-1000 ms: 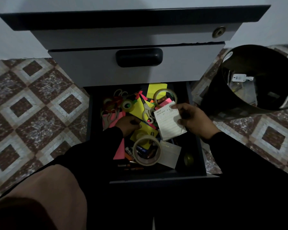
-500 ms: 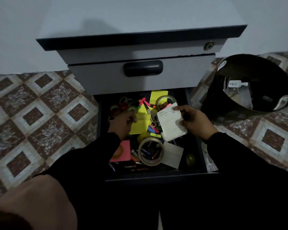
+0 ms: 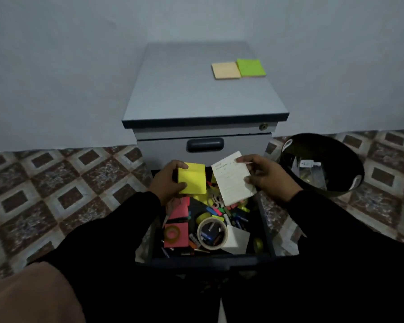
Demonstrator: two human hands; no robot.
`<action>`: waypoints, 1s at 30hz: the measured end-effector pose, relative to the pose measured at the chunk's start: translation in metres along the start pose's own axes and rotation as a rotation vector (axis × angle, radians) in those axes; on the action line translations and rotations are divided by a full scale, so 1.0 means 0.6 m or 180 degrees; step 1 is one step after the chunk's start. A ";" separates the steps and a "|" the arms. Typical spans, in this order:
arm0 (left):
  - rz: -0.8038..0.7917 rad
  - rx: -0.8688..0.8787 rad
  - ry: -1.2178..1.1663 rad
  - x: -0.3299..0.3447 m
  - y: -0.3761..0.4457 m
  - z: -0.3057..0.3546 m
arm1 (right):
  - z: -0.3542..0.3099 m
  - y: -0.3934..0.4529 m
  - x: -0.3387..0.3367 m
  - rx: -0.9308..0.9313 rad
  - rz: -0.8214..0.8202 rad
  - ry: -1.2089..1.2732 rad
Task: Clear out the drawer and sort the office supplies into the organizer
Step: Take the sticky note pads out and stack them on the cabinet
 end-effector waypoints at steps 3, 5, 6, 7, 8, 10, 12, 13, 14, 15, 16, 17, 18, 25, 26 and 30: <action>-0.0107 0.0029 -0.0175 -0.023 -0.008 0.051 | -0.044 0.000 -0.027 -0.0138 0.0099 0.0088; -0.0152 0.0040 -0.0224 -0.039 -0.005 0.080 | -0.066 0.003 -0.045 -0.0152 0.0153 0.0238; -0.0193 0.0034 -0.0367 -0.045 -0.001 0.093 | -0.076 0.005 -0.053 -0.0153 0.0167 0.0336; -0.0224 0.0040 -0.0467 -0.052 0.005 0.106 | -0.087 0.008 -0.062 -0.0164 0.0179 0.0412; -0.0235 0.0053 -0.0514 -0.061 0.012 0.121 | -0.097 0.012 -0.071 -0.0171 0.0195 0.0480; -0.0167 0.0045 -0.0528 -0.082 0.026 0.148 | -0.115 0.025 -0.091 -0.0167 0.0225 0.0657; -0.0073 0.0008 -0.0566 -0.101 0.045 0.167 | -0.128 0.042 -0.110 -0.0148 0.0246 0.0787; -0.0035 0.0002 -0.0564 -0.109 0.056 0.176 | -0.131 0.053 -0.119 -0.0136 0.0270 0.0840; -0.0005 0.0010 -0.0553 -0.115 0.067 0.185 | -0.131 0.064 -0.130 -0.0115 0.0315 0.0889; 0.0013 0.0029 -0.0538 -0.120 0.080 0.194 | -0.130 0.076 -0.140 -0.0091 0.0374 0.0921; 0.0014 0.0053 -0.0524 -0.123 0.095 0.203 | -0.128 0.090 -0.151 -0.0069 0.0431 0.0943; 0.0002 0.0069 -0.0523 -0.126 0.110 0.210 | -0.126 0.103 -0.161 -0.0061 0.0471 0.0964; -0.0022 0.0074 -0.0535 -0.127 0.127 0.218 | -0.124 0.118 -0.171 -0.0060 0.0505 0.0989; -0.0077 0.0119 -0.0665 -0.135 0.252 0.258 | -0.104 0.231 -0.233 0.0102 0.0700 0.1174; -0.0098 0.0111 -0.0696 -0.136 0.269 0.261 | -0.098 0.249 -0.243 0.0134 0.0756 0.1188; -0.0091 0.0085 -0.0816 -0.150 0.330 0.264 | -0.084 0.315 -0.277 0.0230 0.0928 0.1202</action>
Point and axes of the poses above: each hand's wrist, its own y-axis towards the middle knuckle, its own x-axis out of the palm, z = x × y, the point moved 10 cm from there along y, towards the middle knuckle, and after that the axes turned 2 degrees about -z, right-handed, at the moved point
